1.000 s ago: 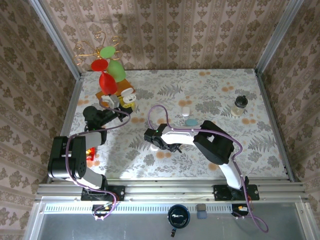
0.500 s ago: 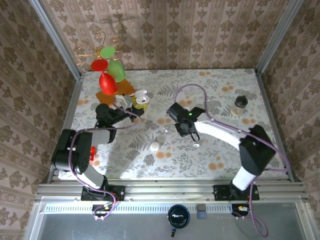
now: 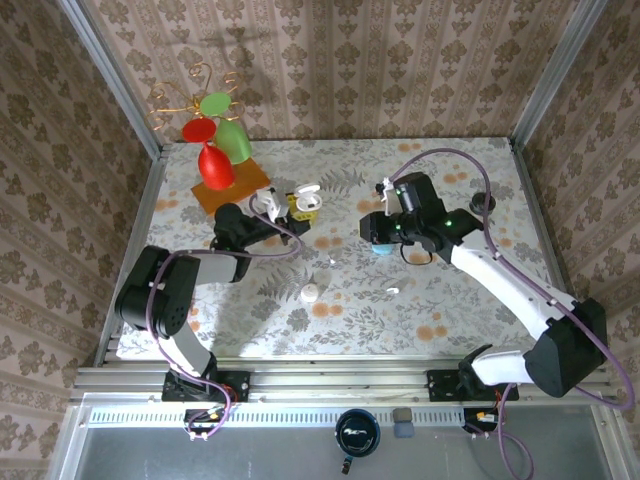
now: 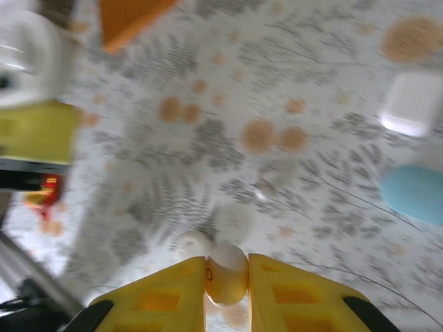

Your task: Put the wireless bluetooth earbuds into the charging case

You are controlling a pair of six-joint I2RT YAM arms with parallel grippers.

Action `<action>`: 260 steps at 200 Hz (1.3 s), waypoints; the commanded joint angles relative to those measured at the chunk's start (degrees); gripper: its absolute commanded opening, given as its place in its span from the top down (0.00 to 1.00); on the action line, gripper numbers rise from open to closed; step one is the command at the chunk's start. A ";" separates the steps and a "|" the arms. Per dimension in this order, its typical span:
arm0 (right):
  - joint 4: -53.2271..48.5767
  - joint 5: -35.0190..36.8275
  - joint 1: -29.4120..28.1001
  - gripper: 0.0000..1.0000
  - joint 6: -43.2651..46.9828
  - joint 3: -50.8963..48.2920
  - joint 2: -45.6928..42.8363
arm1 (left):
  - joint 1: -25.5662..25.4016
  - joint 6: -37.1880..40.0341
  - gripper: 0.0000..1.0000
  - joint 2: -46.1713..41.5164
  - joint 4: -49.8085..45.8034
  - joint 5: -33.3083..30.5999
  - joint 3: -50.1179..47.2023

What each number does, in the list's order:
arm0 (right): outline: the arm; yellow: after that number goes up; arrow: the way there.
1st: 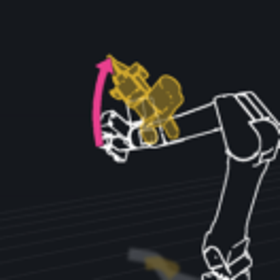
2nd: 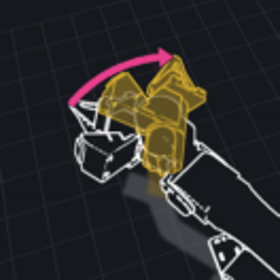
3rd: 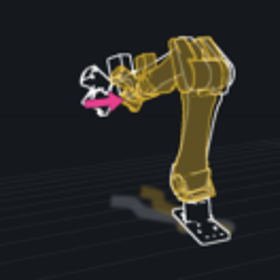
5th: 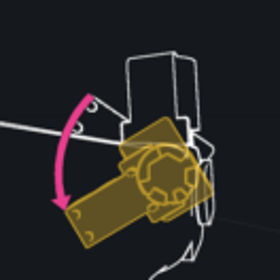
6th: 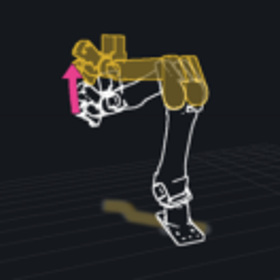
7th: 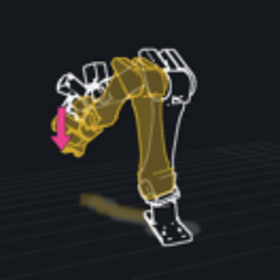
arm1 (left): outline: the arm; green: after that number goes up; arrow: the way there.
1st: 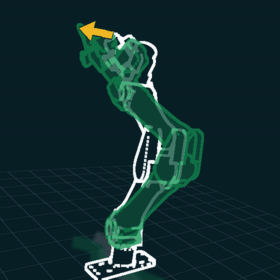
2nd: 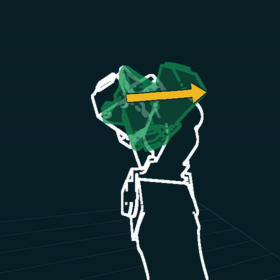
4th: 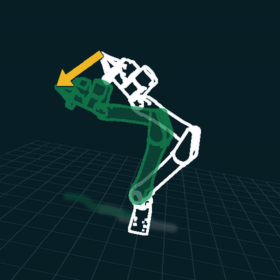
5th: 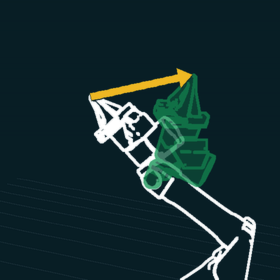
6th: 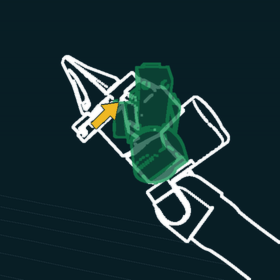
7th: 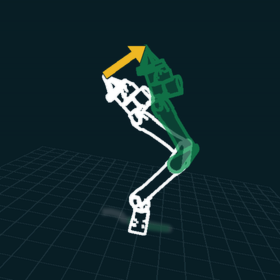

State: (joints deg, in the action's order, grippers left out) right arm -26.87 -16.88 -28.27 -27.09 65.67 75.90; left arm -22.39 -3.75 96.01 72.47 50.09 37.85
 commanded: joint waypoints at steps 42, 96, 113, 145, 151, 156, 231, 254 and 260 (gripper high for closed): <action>8.19 -12.49 -0.75 0.78 -2.44 3.84 1.41 | -3.36 4.75 0.63 1.54 1.47 -1.48 2.06; 11.50 -12.63 -2.20 0.78 -2.30 8.41 6.59 | -5.16 6.47 0.63 2.00 1.46 -2.35 1.97; 11.88 -12.65 -2.31 0.78 -1.94 10.00 8.37 | -5.29 6.64 0.63 1.77 1.50 -2.59 1.80; 12.10 -13.34 -2.73 0.78 -1.91 12.85 11.49 | -5.64 6.60 0.63 1.38 1.56 -2.96 1.53; 12.11 -13.57 -2.83 0.78 -1.89 13.36 11.87 | -5.71 6.67 0.63 1.38 1.56 -2.99 1.53; 12.21 -13.66 -2.92 0.78 -1.87 13.66 12.27 | -5.74 6.72 0.63 1.39 1.60 -2.98 1.44; 12.64 -13.71 -3.46 0.78 -2.45 15.45 16.15 | -6.08 6.29 0.63 1.12 1.63 -4.10 1.36; 12.64 -13.44 -3.54 0.79 -2.45 15.08 16.28 | -6.16 5.51 0.63 0.91 1.70 -5.22 1.34; 12.65 -13.31 -3.54 0.78 -2.46 14.80 16.21 | -6.17 5.46 0.63 0.89 1.65 -5.38 1.28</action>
State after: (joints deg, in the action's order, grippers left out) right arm -15.18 -29.23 -31.46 -28.95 79.02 91.48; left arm -28.12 1.76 97.78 72.47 45.87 38.09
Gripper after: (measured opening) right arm 0.217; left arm 0.376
